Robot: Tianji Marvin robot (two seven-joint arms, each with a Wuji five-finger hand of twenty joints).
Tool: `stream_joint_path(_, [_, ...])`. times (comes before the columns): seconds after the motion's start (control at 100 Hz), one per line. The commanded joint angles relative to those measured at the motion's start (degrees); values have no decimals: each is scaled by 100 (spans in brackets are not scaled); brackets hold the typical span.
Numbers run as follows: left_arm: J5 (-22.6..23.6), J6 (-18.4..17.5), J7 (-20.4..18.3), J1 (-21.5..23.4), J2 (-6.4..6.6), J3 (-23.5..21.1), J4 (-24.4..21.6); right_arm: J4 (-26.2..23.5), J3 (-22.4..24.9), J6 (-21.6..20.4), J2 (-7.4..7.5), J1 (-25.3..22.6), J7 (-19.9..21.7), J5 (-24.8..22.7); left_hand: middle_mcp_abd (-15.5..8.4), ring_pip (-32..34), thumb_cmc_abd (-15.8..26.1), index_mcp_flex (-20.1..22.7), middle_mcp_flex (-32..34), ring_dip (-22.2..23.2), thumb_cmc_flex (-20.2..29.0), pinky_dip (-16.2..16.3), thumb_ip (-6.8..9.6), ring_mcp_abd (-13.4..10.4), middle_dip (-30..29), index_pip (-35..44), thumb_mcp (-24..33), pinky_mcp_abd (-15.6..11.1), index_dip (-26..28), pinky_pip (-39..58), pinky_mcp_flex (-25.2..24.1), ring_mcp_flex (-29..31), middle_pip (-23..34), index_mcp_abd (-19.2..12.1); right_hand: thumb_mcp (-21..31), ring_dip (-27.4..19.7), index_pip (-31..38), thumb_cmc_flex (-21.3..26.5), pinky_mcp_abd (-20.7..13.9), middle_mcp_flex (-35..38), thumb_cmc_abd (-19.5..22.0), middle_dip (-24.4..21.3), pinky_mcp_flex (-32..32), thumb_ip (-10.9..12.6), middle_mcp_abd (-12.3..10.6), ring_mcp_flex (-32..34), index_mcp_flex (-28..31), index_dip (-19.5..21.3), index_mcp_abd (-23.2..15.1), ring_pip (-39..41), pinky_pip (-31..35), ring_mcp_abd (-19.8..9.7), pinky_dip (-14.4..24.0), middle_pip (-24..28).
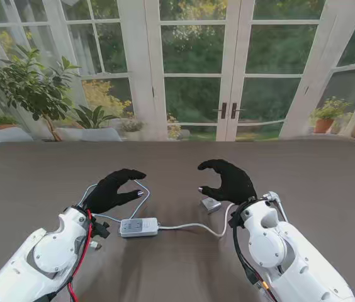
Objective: Set up the charging station
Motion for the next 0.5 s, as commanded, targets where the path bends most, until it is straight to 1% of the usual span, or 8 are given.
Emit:
stream_joint_path(0.0, [10, -8, -89, 22, -6, -13, -33, -53, 2, 5, -8, -36, 82, -10, -90, -75, 84, -19, -66, -74, -138, -30, 58, -41, -32, -1, -89, -148, -25, -158, -95, -72, 5, -106, -109, 7, -6, -180, 24, 34, 62, -24, -8, 282, -110, 61, 54, -46, -50, 34, 168, -114, 32, -4])
stream_joint_path(0.32, [28, 51, -128, 42, 6, 3, -73, -42, 14, 1, -4, -35, 117, 14, -74, -69, 85, 9, -36, -70, -118, -24, 61, -30, -29, 6, -79, -144, -20, -155, -98, -62, 9, -75, -123, 6, -12, -189, 24, 44, 90, -27, -16, 284, -110, 61, 62, -47, -48, 35, 180, -111, 19, -8])
stream_joint_path(0.42, [105, 63, -287, 89, 55, -63, -167, -43, 10, -1, -1, -27, 141, 19, -64, -66, 104, 96, -1, -69, -124, -23, 60, -62, -23, 44, -86, -157, -5, -155, -100, -54, 22, -76, -147, 7, -13, -187, 23, 38, 118, -30, -23, 288, -103, 65, 66, -47, -46, 36, 180, -120, 15, -16])
stream_joint_path(0.49, [162, 59, -414, 146, 93, -150, -253, -41, 3, 15, -11, -22, 132, 57, -43, -34, 91, 184, 64, -54, -93, -17, 63, -37, -11, 83, -78, -137, 14, -142, -69, 6, 44, -56, -150, 8, -9, -179, 39, 54, 119, -29, -20, 293, -92, 69, 78, -46, -40, 37, 183, -106, 14, -12])
